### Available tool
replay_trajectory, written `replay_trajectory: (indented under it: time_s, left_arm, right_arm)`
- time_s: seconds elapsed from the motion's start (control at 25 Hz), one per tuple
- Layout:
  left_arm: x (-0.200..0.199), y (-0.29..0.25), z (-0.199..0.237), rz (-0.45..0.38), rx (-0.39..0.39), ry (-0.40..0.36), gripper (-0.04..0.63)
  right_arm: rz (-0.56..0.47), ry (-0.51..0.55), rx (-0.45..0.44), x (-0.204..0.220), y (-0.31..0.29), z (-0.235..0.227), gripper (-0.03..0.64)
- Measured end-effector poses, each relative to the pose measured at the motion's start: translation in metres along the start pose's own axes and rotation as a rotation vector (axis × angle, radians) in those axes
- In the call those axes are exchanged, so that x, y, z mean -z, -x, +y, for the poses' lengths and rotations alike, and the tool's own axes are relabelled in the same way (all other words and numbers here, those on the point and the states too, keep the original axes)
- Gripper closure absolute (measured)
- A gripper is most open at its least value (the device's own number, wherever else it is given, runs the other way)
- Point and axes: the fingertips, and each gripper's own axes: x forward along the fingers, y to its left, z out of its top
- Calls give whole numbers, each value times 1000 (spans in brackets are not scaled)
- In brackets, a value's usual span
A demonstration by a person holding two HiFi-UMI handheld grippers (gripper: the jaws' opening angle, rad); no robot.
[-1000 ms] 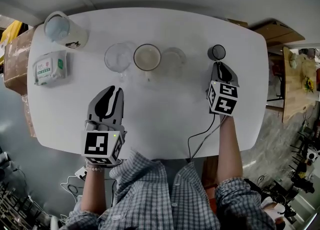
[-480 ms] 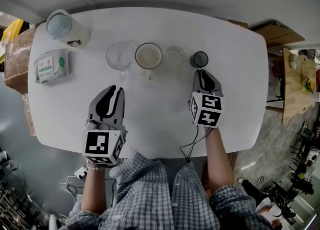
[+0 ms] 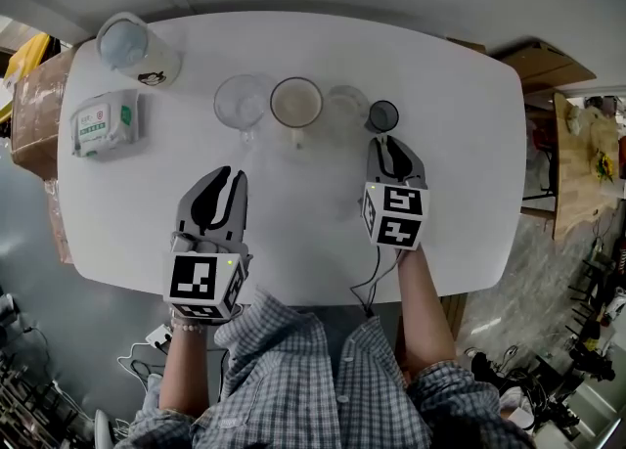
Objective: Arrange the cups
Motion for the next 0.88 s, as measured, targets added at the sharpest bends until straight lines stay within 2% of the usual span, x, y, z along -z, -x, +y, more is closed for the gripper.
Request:
replay_trajectory:
  time_s: [0.08, 0.24, 0.4, 0.52, 0.64, 0.8, 0.88]
  left_arm:
    - [1, 2, 2, -1, -5, 0, 520]
    - [0, 10, 0, -10, 4, -2, 522]
    - [-5, 19, -14, -21, 53, -41, 551]
    - [-11, 28, -24, -29, 66, -66, 572]
    - [-15, 36, -33, -17, 62, -59, 575]
    - [-37, 51, -54, -102, 126, -5, 578]
    - [-45, 59, -62, -130, 131, -1, 578]
  right_arm:
    - [-3, -2, -5, -1, 2, 1, 526]
    - [-26, -1, -13, -4, 17, 1, 517]
    - [-122, -22, -39, -18, 44, -1, 518]
    - [-178, -42, -100, -32, 66, 7, 567]
    - [-205, -31, -148, -43, 88, 14, 578]
    - [-253, -11, -165, -58, 114, 14, 581]
    - [-282, 4, -169, -66, 126, 15, 583]
